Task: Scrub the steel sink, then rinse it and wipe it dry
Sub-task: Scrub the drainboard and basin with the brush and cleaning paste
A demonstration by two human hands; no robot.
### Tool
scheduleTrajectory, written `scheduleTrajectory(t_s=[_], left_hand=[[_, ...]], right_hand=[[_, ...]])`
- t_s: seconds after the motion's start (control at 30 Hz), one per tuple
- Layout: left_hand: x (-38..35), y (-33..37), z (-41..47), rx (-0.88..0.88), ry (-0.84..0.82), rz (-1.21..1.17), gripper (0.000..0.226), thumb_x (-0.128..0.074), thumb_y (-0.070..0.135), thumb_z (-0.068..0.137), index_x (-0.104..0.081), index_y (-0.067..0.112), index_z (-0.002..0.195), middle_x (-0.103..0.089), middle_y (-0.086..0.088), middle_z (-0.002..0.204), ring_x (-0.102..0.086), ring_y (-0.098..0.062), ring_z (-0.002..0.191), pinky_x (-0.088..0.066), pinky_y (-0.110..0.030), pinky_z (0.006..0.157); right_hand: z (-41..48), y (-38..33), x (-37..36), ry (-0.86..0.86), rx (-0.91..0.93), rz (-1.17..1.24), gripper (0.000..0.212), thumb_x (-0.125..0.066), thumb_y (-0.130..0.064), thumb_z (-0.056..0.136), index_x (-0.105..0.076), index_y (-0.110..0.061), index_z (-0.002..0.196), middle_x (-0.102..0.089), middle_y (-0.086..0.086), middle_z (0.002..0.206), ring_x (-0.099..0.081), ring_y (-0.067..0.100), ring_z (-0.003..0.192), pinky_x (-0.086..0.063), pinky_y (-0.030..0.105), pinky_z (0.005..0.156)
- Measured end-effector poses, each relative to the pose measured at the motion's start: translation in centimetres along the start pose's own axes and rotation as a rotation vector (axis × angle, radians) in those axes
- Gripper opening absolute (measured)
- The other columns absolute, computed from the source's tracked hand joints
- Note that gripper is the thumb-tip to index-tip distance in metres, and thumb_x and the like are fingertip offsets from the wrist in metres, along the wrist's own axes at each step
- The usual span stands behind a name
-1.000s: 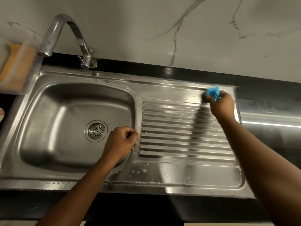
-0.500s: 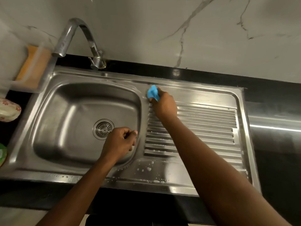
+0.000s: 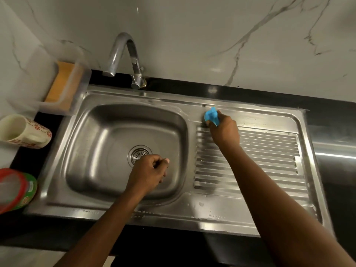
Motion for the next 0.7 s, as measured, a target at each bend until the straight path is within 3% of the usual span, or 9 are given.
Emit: scheduleTrajectory(t_s=[0.13,0.3,0.4,0.53,0.7], left_hand=[[2.4,-1.8,0.7,0.0,-0.027,-0.003,0.029,-0.065,0.037,0.103,-0.074,0.018,0.083,-0.075,0.004,0.071,-0.073,-0.017,0.061,-0.066,-0.048,0.071],[5.7,-4.3,1.6,0.016,-0.039,-0.007,0.026,-0.068,0.038,0.101,-0.075,0.021,0.084,-0.076,0.004,0.071,-0.073,-0.015,0.061,-0.064,-0.042,0.068],[7.7,-5.2,2.3,0.024,-0.027,0.009,0.025,-0.068,0.035,0.102,-0.075,0.022,0.081,-0.076,0.005,0.07,-0.072,-0.016,0.06,-0.063,-0.043,0.068],[9.9,-5.7,3.2,0.01,-0.023,0.032,0.027,-0.066,0.037,0.102,-0.075,0.023,0.081,-0.075,0.005,0.068,-0.072,-0.019,0.059,-0.063,-0.046,0.068],[10.9,-5.5,4.2,-0.032,-0.031,0.045,0.027,-0.066,0.035,0.102,-0.075,0.024,0.079,-0.075,0.006,0.069,-0.073,-0.016,0.058,-0.065,-0.046,0.067]], right_hand=[[-0.5,-3.1,-3.1,0.054,-0.004,0.027,0.046,-0.064,-0.037,0.101,-0.055,-0.023,0.145,-0.072,0.002,0.122,-0.067,0.015,0.097,-0.053,0.03,0.081],[-1.4,-11.0,-8.9,0.012,0.08,-0.005,0.053,-0.059,-0.033,0.104,-0.044,-0.026,0.155,-0.067,0.007,0.132,-0.066,0.025,0.118,-0.055,0.044,0.1],[-2.5,-14.8,-12.6,-0.021,0.162,-0.056,0.053,-0.056,-0.032,0.104,-0.041,-0.027,0.155,-0.069,0.009,0.125,-0.068,0.026,0.112,-0.058,0.043,0.092],[-3.8,-18.6,-17.4,-0.116,0.225,-0.114,0.065,-0.058,-0.03,0.104,-0.027,-0.03,0.161,-0.066,0.012,0.127,-0.068,0.024,0.107,-0.06,0.045,0.092],[-2.9,-16.1,-14.6,-0.042,0.236,-0.213,0.063,-0.055,-0.038,0.105,-0.027,-0.033,0.161,-0.068,0.01,0.124,-0.069,0.022,0.103,-0.06,0.042,0.089]])
Point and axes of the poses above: each hand's wrist, its own z-axis towards the middle knuckle, its own x-axis out of the back of the hand, y = z × x, the point moved 9 cm from there along z, towards the middle knuckle
